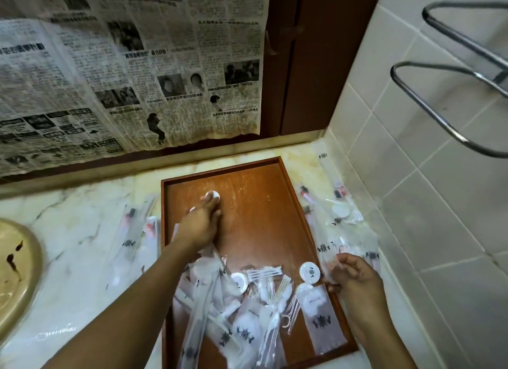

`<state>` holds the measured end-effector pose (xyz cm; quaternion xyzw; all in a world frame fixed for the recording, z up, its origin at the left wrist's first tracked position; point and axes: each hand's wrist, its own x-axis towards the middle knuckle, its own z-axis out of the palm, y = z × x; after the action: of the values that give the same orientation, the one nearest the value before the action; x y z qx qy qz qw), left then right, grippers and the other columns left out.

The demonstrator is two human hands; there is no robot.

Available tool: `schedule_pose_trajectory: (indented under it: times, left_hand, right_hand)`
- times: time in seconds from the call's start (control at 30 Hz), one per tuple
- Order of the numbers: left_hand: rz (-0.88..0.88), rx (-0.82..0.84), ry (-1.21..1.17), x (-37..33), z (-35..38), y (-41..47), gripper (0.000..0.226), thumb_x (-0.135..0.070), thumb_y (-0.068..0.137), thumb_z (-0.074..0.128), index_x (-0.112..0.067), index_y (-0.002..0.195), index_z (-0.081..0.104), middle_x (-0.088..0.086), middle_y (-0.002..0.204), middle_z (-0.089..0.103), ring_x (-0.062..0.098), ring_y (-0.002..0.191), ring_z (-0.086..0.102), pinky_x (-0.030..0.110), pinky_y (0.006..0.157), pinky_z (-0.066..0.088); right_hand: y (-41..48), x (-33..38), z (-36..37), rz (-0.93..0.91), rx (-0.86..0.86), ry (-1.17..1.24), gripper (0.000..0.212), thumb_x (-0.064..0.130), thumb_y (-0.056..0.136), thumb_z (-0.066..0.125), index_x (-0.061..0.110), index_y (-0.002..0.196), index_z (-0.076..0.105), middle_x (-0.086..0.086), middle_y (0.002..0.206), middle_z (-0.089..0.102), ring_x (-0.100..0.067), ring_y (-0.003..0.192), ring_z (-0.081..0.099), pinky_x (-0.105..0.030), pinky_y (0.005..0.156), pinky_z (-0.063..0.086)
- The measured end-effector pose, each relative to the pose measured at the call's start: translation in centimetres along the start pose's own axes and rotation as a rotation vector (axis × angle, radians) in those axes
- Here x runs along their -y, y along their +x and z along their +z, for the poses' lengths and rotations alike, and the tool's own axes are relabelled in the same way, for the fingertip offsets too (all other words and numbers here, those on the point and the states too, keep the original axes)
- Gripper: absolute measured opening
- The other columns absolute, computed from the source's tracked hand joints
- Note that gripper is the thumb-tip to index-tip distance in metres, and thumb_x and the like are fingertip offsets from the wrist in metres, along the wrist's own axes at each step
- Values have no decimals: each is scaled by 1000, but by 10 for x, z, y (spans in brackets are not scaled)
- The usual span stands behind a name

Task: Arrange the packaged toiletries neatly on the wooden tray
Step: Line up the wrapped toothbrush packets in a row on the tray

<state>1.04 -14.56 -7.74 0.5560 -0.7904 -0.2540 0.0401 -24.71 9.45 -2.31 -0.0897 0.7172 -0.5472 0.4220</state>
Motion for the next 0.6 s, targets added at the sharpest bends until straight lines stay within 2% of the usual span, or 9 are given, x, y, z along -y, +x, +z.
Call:
schedule_pose_trajectory:
  times: [0.07, 0.13, 0.27, 0.43, 0.5, 0.6]
  left_hand:
    - [58, 31, -34, -15, 9, -18, 51, -37, 107, 42, -23, 157, 38, -2, 167, 25, 22, 153, 27, 43, 125, 23]
    - [119, 54, -54, -29, 17, -35, 50, -37, 107, 44, -22, 154, 42, -3, 166, 28, 20, 152, 29, 39, 125, 25]
    - [226, 115, -68, -53, 27, -65, 43, -32, 107, 46, -24, 149, 50, -6, 164, 33, 16, 151, 31, 34, 124, 23]
    - [396, 236, -171, -63, 33, -89, 33, -17, 105, 48, -24, 132, 66, -11, 148, 56, 9, 139, 48, 26, 115, 38]
    - [396, 189, -254, -63, 31, -92, 34, -9, 103, 48, -23, 124, 70, -16, 136, 63, 8, 132, 53, 26, 109, 42]
    - [311, -2, -331, -61, 25, -94, 41, -1, 98, 49, -27, 119, 73, -21, 126, 67, -3, 125, 56, 21, 105, 44]
  right_hand:
    - [1, -7, 2, 99, 68, 68, 36, -10, 90, 63, 6, 122, 61, -16, 97, 74, -25, 68, 71, -33, 60, 54]
    - [1, -7, 4, 196, 136, 45, 40, -8, 90, 63, 9, 126, 59, -18, 107, 72, -30, 71, 73, -34, 61, 54]
    - [-6, 5, 13, 194, 252, 79, 21, -11, 91, 58, -10, 111, 65, -16, 84, 68, -19, 59, 59, -29, 60, 48]
    - [-9, 15, 25, 139, 315, 156, 27, -11, 85, 65, -1, 110, 69, -15, 94, 75, -19, 73, 69, -24, 58, 53]
    - [-11, 15, 30, 130, 336, 164, 29, -12, 84, 66, 4, 108, 71, -17, 96, 76, -21, 77, 70, -25, 59, 55]
    - [-15, 13, 40, 126, 330, 158, 33, -9, 82, 70, 6, 111, 71, -16, 100, 76, -24, 82, 71, -26, 61, 56]
